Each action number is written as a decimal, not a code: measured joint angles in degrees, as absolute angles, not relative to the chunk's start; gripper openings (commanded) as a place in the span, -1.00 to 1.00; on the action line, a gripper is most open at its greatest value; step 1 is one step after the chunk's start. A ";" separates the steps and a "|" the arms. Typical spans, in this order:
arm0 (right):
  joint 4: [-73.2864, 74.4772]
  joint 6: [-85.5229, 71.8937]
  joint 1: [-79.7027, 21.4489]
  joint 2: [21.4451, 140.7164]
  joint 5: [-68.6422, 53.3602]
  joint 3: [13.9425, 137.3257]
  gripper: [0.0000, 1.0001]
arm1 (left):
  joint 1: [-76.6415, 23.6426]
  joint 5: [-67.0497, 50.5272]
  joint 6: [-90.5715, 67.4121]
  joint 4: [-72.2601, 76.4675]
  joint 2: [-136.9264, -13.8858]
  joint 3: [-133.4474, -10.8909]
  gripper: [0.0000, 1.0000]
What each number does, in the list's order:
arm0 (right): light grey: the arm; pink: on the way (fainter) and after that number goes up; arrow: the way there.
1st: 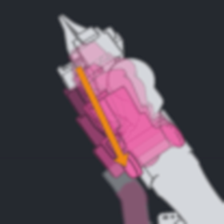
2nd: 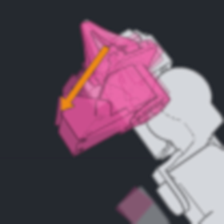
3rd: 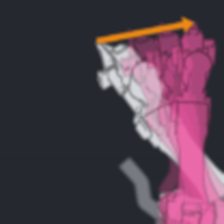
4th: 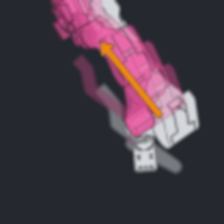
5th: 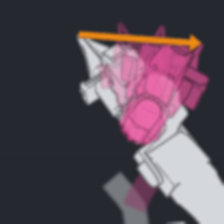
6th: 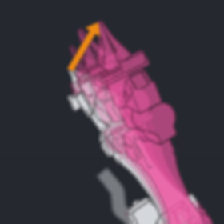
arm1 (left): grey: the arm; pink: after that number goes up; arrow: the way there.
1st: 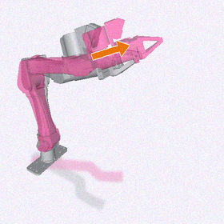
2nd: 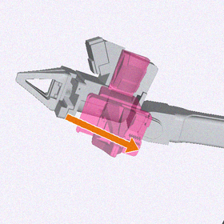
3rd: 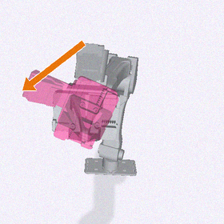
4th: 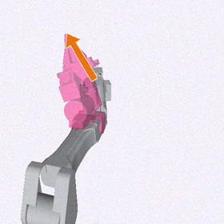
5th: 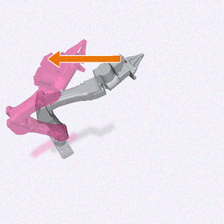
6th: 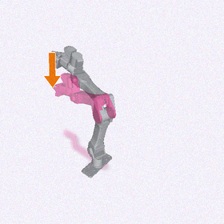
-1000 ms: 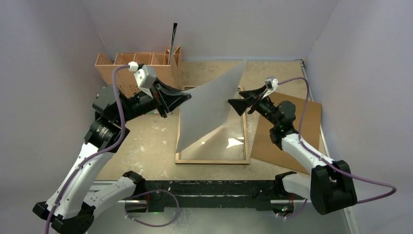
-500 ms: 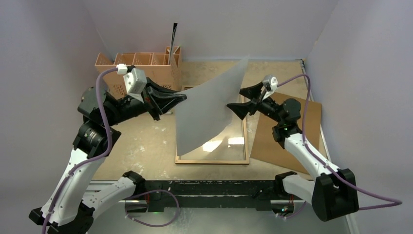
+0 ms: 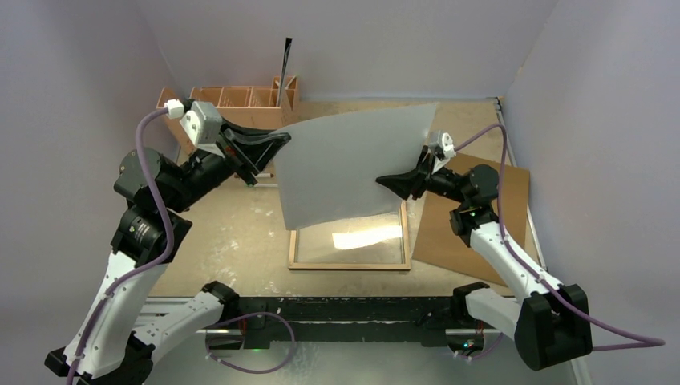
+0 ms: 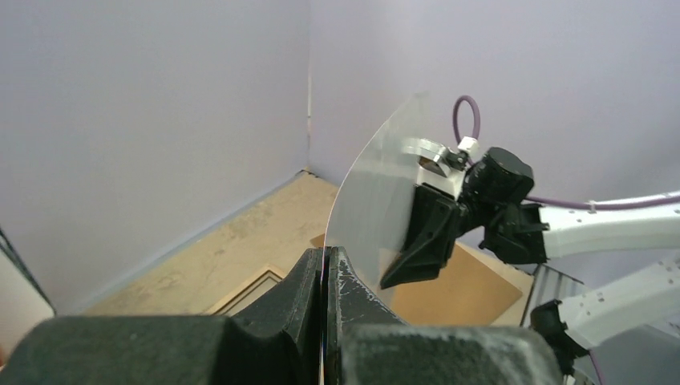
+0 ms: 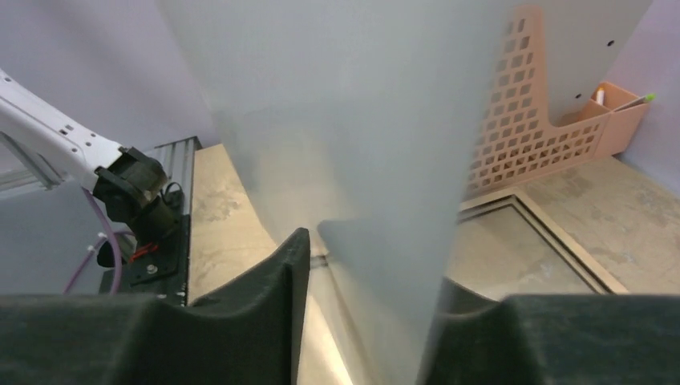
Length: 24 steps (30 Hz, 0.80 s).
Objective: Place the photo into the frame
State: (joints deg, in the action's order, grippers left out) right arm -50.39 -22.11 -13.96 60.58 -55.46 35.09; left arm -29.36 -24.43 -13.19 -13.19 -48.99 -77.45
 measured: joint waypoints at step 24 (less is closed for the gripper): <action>-43.40 -25.50 -13.96 62.83 -53.12 37.43 -1.00 | -29.36 -5.06 -13.85 -17.28 -49.12 -77.01 -1.00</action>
